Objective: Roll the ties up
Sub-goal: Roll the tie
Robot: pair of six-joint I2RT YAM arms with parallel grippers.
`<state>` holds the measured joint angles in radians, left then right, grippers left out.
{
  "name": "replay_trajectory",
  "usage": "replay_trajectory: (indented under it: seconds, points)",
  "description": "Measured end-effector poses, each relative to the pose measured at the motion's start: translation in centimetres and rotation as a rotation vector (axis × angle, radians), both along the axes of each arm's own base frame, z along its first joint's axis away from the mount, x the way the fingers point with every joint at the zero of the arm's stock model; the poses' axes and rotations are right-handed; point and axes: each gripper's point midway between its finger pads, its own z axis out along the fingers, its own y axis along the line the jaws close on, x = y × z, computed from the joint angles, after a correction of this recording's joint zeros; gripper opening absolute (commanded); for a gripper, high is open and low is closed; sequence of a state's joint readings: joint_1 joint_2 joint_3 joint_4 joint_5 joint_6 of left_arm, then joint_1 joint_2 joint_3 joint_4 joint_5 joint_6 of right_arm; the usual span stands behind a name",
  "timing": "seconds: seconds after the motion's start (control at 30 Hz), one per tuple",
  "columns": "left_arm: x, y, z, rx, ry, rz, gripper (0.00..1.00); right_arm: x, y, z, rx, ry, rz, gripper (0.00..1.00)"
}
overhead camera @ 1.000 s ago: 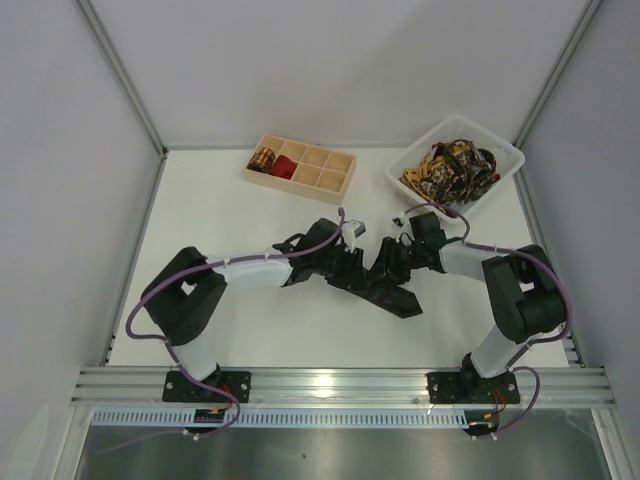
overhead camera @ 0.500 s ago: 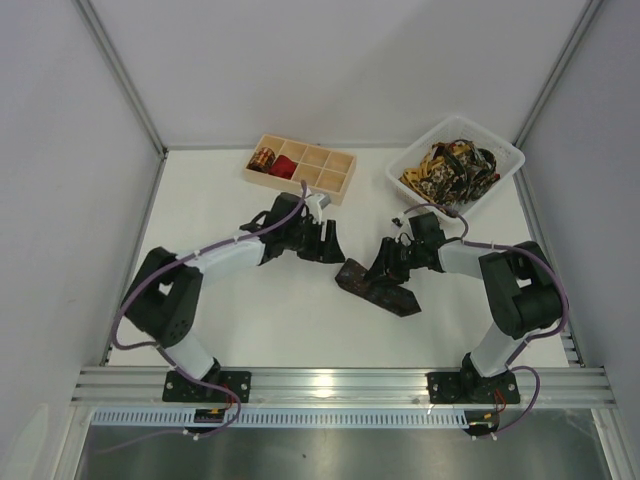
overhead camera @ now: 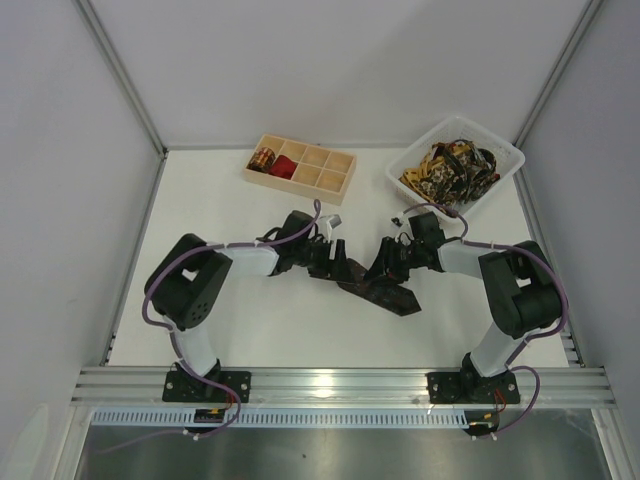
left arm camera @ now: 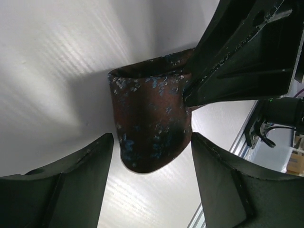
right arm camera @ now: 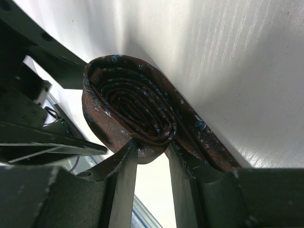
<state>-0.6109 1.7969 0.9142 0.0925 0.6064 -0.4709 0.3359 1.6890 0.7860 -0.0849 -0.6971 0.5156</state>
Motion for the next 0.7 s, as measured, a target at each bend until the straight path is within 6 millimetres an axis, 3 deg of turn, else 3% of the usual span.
replay_trajectory:
  seconds: [0.3, 0.4, 0.7]
  points:
    - [-1.2, -1.5, -0.6, -0.045, 0.051, -0.004, 0.71, 0.0, 0.0, -0.1, 0.000, 0.002, 0.000, 0.36]
    - [-1.1, -1.5, -0.7, -0.045, 0.060, 0.016, 0.66, 0.0, 0.0, -0.1, 0.003, 0.003, 0.002, 0.36]
    - [-0.8, -1.2, -1.3, 0.010, 0.059, 0.075, 0.29, -0.1, 0.6, -0.1, -0.005, -0.006, 0.007, 0.36]
